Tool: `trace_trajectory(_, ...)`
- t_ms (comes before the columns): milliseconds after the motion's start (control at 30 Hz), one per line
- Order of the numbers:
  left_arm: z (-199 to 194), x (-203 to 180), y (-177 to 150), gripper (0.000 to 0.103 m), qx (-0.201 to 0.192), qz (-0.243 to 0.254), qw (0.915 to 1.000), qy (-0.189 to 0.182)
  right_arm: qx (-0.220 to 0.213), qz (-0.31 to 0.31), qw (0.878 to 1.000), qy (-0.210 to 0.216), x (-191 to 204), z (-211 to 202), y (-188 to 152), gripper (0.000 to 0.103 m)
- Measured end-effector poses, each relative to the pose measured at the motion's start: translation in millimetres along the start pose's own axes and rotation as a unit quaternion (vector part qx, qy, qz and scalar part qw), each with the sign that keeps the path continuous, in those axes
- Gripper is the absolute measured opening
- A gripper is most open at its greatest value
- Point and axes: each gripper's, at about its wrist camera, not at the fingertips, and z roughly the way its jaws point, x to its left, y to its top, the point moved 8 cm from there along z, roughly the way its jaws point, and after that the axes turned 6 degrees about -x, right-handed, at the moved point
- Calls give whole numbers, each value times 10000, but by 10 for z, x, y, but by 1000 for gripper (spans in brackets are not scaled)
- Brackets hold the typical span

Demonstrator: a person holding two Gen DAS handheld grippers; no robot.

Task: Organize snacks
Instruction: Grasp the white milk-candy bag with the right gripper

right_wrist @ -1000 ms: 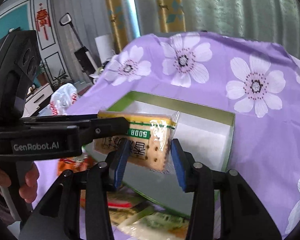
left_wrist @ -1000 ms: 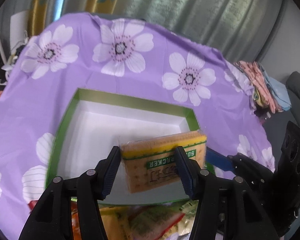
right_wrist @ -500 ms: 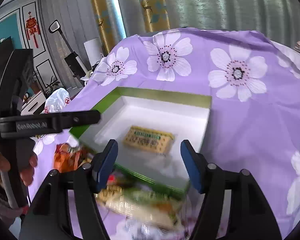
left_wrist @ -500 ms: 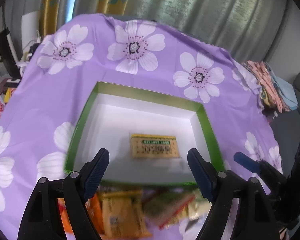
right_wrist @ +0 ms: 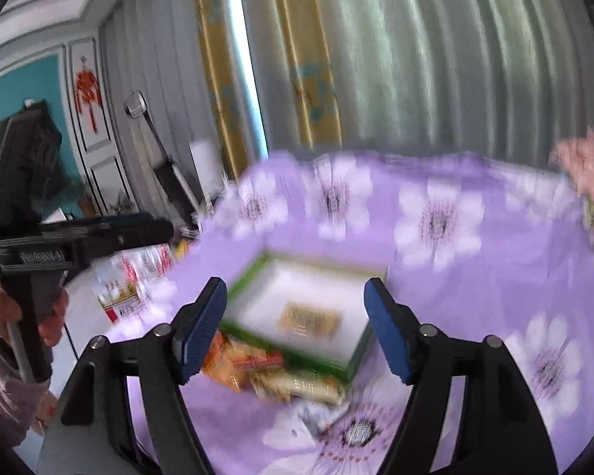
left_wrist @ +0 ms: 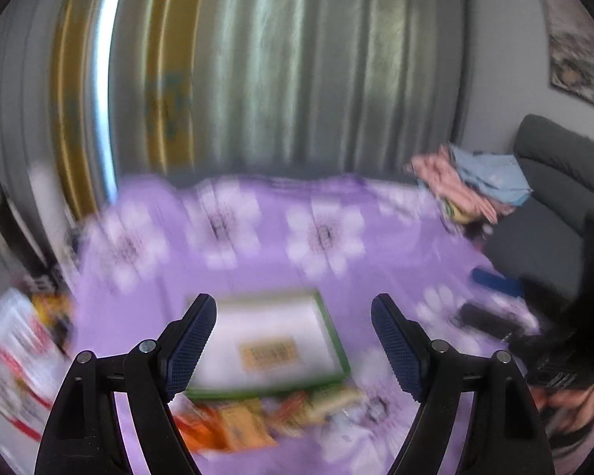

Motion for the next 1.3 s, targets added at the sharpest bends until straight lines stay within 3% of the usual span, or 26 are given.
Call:
trace_trajectory(167,-464,-200,795,81,-664,275,9974,-12,-665,-327,9971,-182,80,-516,1088,82)
trace_trajectory(200,-509,-221,885,82,-745,229,9969,-48,-749,-350,9963,-229,79,-573,1191,82)
trace_trajectory(300,-507,-239,813,98,-684,93,9975,-129,-860,-526,9943,-351,95,-678,1290,84)
trace_trajectory(400,-406,-258,355,99,-410,-22,9989,-247,-462,-516,9973,-234,53,-566,783,91)
trace_trajectory(533,32,-248,-561,99,334,-404,9984,-208,444,-435,9980,-128,-74,-201,-321,90)
trace_trajectory(667,540,-274,-1480,99,1021,-896,9903,-280,1259,-384,9913,-10,-178,148,-1415,90)
trace_trajectory(767,805,-385,-1994,99,1385,-1082,9837,-380,1734,-453,9838,108,-198,364,-2017,90)
trace_trajectory(900,1084,-520,-2519,99,1825,-1325,9726,-569,2135,-204,9763,282,-267,634,-2500,90)
trace_trajectory(1000,1183,-577,-2707,99,1958,-1500,9661,-758,2207,-96,9746,368,-301,776,-2720,90)
trace_trajectory(1167,1348,-730,-2872,99,2168,-1590,9578,-1013,2184,108,9741,575,-329,928,-2831,90)
trace_trajectory(1233,1414,-736,-2908,99,2206,-1595,9571,-990,2147,170,9744,638,-321,985,-2853,90)
trace_trajectory(1300,1462,-730,-2991,99,2378,-1693,9512,-997,2176,263,9738,602,-317,1022,-2880,90)
